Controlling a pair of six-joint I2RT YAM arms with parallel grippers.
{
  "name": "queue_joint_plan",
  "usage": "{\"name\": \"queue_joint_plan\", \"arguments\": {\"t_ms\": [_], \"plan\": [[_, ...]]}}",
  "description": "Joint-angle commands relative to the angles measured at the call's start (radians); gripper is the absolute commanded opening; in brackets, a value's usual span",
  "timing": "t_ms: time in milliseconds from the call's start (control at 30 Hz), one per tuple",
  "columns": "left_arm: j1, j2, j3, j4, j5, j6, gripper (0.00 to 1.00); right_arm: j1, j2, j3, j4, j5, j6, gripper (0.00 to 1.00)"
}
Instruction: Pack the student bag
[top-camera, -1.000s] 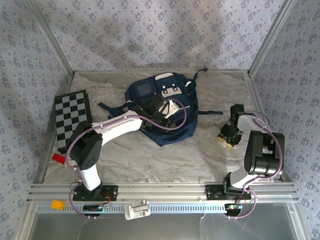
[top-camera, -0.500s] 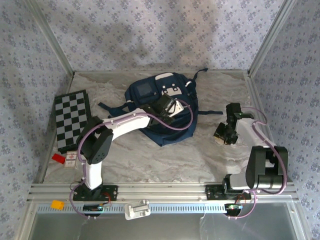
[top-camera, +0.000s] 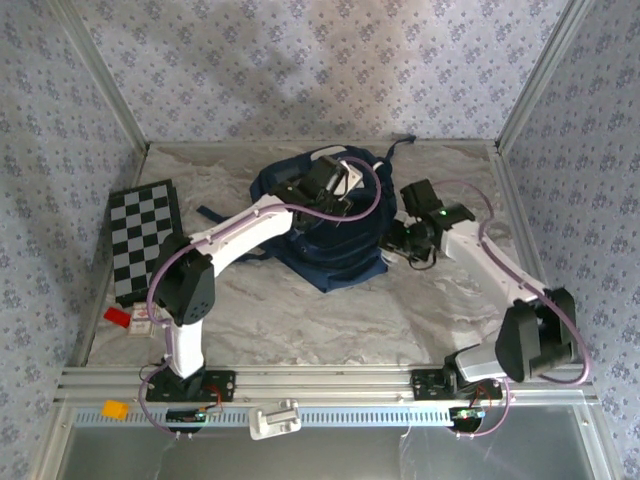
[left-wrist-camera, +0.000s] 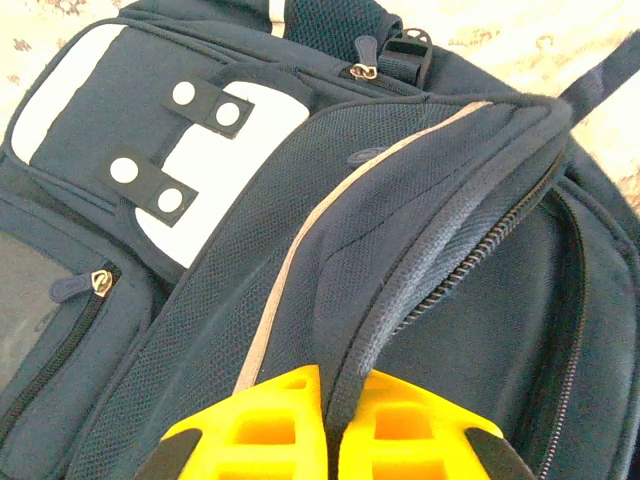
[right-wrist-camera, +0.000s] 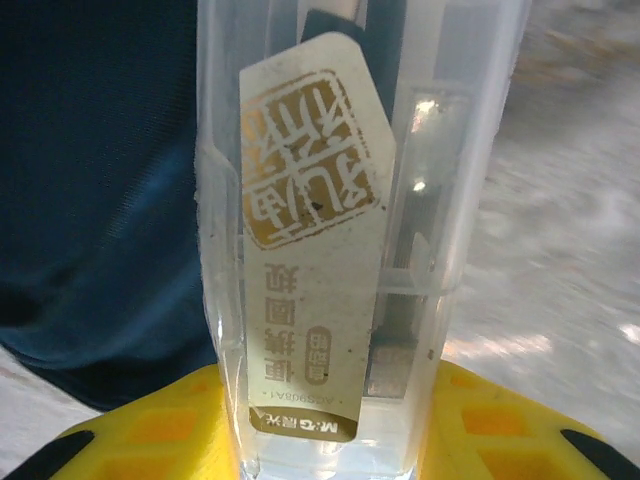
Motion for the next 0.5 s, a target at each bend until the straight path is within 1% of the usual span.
{"name": "queue_joint_plan", "arguments": {"t_ms": [0,67,167,200,233,300,367,467], "plan": [[-0.016,-0.01,0.117,-0.002,0.031,-0.148,0.0,0.044,0.118,0.101,0.11,-0.035,0.095,0.4],[-0.021,0.008,0.146,-0.029,0.028,-0.181,0.0,0.055,0.192,0.153,0.143,-0.05,0.122,0.4],[-0.021,0.008,0.135,-0.022,0.035,-0.229,0.0,0.068,0.251,0.186,0.219,-0.035,0.16,0.45],[-0.019,0.003,0.125,-0.016,0.033,-0.24,0.0,0.064,0.265,0.183,0.253,-0.051,0.173,0.46],[-0.016,-0.002,0.115,-0.011,0.031,-0.25,0.0,0.06,0.274,0.175,0.303,-0.078,0.184,0.48],[-0.011,-0.013,0.098,-0.006,0.037,-0.264,0.0,0.058,0.279,0.156,0.399,-0.124,0.204,0.64],[-0.001,-0.025,0.078,0.01,0.061,-0.279,0.0,0.058,0.269,0.149,0.404,-0.126,0.2,0.66],[0.008,-0.038,0.055,0.024,0.071,-0.287,0.0,0.048,0.227,0.09,0.443,-0.144,0.205,0.65]]}}
